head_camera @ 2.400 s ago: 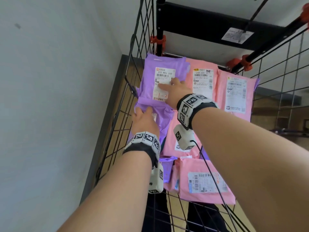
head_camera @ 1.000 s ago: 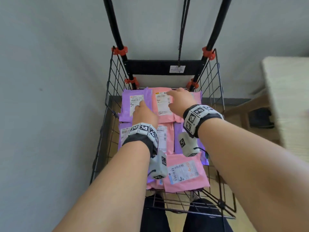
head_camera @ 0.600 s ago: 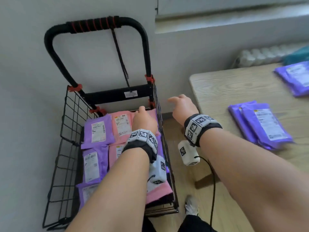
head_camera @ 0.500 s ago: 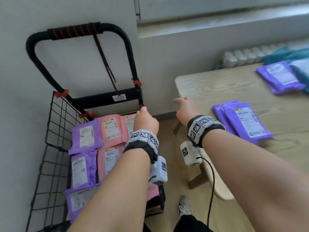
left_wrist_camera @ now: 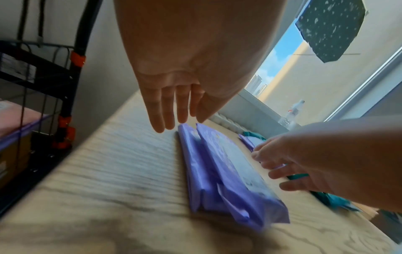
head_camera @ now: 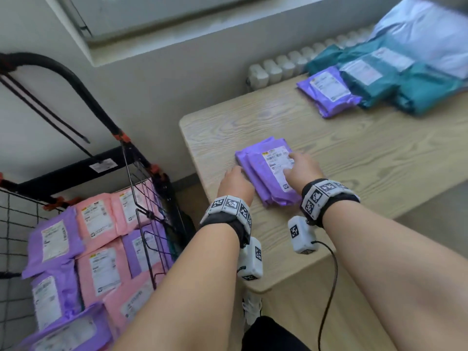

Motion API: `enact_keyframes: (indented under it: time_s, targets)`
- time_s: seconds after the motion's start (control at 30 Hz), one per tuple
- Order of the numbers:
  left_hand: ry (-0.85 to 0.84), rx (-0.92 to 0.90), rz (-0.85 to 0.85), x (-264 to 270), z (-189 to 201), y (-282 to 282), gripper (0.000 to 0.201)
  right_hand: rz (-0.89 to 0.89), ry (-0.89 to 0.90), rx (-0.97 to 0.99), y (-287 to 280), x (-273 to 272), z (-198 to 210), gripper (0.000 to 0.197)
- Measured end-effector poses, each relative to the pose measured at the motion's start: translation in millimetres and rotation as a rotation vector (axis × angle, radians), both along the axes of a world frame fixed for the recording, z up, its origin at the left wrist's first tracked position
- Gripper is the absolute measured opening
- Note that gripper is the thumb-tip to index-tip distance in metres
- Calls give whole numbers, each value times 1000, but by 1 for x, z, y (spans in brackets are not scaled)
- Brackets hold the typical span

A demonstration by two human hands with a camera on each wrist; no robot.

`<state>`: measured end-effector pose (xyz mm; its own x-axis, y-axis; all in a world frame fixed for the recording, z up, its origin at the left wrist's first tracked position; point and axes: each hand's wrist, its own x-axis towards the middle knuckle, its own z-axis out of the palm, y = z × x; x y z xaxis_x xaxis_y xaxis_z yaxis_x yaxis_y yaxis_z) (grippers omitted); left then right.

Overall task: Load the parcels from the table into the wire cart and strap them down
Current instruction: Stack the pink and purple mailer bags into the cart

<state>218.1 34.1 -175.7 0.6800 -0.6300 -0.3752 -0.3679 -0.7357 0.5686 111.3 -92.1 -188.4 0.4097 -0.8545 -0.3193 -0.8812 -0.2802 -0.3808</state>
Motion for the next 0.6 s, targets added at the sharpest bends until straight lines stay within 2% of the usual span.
enact_keyframes:
  time_s: [0.1,0.17,0.33,0.4,0.5,0.6]
  targets:
    - [99,35,-59,-17,-15,-18,42,-98,-1,124,-11,-22,-10,53]
    - [129,52,-74,-26,-22,-27,35,-129,0,195,-14,-31,-17,55]
    - [142,52,-15,-31,-33,-39,20,-155,-61,264,-15,-37,-20,52]
    - [170,20,14,-31,-35,-40,23,-170,-77,271,-15,-36,-18,48]
    - [256,-39,85,-31,-36,-37,40,-172,-72,254,-13,-33,-13,33]
    - [307,-92,167,-29,-37,-32,39,-170,-38,211,-9,-27,-6,21]
